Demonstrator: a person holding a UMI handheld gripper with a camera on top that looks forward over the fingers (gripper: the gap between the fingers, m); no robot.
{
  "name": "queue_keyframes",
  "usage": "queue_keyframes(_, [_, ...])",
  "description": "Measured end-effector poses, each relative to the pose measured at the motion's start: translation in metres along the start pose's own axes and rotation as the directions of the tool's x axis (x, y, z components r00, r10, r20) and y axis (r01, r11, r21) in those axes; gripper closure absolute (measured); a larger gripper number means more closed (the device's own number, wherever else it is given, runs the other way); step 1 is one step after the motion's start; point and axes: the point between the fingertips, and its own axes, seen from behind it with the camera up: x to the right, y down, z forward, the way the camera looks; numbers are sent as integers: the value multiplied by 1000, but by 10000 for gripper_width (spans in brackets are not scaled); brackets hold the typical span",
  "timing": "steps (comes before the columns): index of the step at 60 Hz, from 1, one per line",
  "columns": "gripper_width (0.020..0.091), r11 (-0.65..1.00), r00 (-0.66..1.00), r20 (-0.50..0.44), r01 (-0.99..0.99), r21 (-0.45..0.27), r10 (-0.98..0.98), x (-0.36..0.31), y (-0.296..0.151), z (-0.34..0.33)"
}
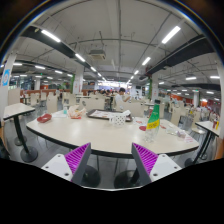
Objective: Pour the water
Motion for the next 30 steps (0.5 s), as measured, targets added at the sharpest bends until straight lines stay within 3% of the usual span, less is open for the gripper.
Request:
queue_keyframes(16, [274, 998, 998, -38, -54, 18, 54, 27, -2, 15])
queue_keyframes(22, [274, 996, 997, -53, -55, 75, 59, 80, -21, 25])
queue_keyframes(24, [274, 994, 995, -79, -58, 91, 65, 69, -11, 23])
queue_keyframes(30, [274, 992, 987, -133, -81, 99, 94, 121, -16, 47])
